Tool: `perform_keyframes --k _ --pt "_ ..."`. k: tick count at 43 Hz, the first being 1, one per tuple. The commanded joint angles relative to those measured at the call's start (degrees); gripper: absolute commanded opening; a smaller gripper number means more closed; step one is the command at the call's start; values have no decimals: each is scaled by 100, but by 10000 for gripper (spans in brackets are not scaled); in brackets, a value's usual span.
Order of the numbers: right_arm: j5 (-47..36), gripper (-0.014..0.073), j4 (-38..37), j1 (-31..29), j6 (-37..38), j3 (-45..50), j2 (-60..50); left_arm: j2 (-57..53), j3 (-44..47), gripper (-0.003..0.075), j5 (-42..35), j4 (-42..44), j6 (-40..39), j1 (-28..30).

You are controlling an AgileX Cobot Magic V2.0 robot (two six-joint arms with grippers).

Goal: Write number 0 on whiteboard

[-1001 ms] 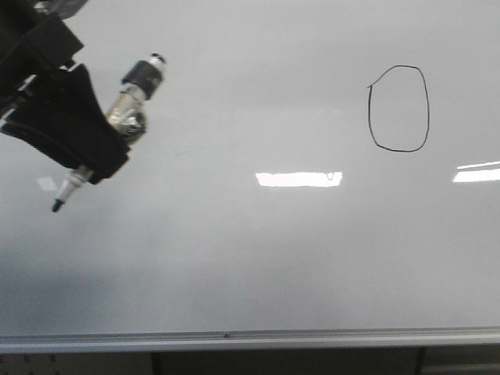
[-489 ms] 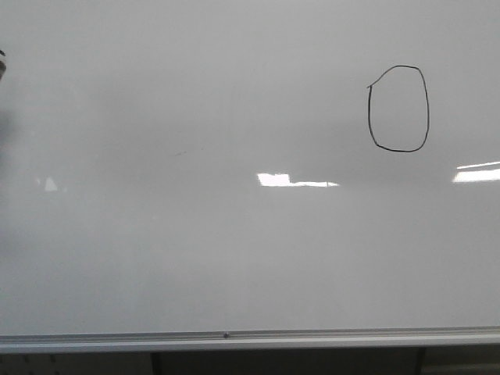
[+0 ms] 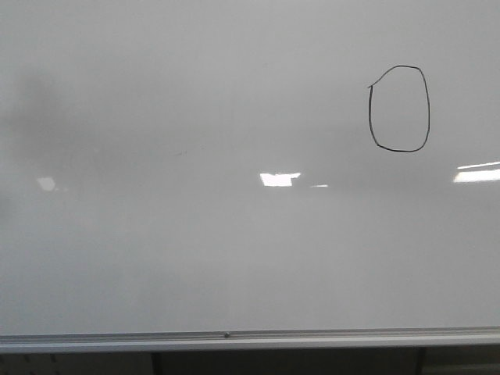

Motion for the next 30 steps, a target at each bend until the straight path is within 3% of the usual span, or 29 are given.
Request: perform_keyframes --k 1,9,13,23,30 --pt "-185 -69 186 -36 -78 -140 13 51 -124 -19 -390 -71 -194 8" --pt "-135 -69 186 -36 -78 -140 13 435 -124 -15 -495 -92 -318 8" --pt "-128 -69 186 -36 -78 -140 13 541 -124 37 -495 -90 -318 -4" --pt "-114 -69 186 -36 -78 -140 13 627 -124 366 -542 -90 -318 -4" --pt "-140 -69 186 -36 -78 -140 13 597 -135 549 -485 34 -318 -4"
